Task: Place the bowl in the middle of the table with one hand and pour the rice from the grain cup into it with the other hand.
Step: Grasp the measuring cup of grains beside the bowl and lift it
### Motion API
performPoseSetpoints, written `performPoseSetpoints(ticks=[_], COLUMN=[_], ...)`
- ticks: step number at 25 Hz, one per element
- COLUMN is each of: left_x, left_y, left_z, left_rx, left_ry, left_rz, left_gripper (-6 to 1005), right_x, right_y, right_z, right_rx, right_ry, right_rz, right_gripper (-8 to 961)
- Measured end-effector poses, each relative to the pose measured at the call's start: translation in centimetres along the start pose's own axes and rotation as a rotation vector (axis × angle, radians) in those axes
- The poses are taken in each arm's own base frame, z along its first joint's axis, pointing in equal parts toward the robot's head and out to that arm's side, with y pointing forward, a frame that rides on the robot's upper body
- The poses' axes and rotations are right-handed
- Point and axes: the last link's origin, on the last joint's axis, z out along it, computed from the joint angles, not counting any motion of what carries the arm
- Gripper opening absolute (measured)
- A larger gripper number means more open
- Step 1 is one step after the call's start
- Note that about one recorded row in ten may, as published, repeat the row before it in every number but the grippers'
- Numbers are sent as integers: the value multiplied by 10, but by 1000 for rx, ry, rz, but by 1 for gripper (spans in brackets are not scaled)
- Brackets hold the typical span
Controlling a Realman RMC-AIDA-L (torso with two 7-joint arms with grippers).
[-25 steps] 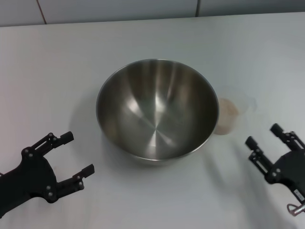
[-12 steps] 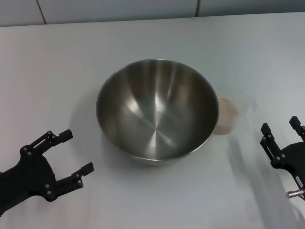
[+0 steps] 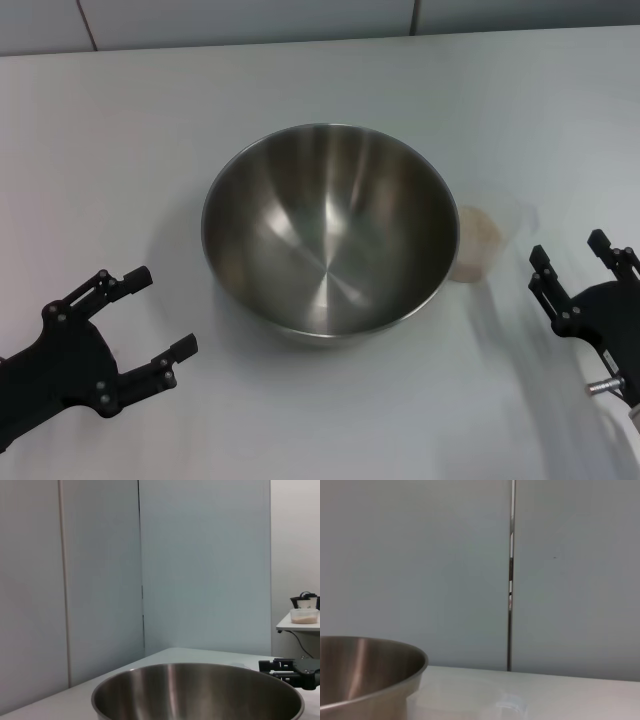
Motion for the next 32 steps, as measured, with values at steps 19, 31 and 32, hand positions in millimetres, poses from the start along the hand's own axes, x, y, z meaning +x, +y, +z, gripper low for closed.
performPoseSetpoints(ticks=[19,31,32], left_x=[2,5,5], left_y=[-5,-9,-9], left_z=[3,5,5], left_rx=[38,47,47], left_ry=[21,34,34], left_rz=[0,3,3], left_gripper=[863,863,863], right_x=[-6,-9,-9], right_y=[-5,-6,-6], right_z=[34,44,44], right_rx=[-20,-23,-23], right_ry=[7,4,4], right_rz=[-24,-28,-28], right_gripper=[645,631,630])
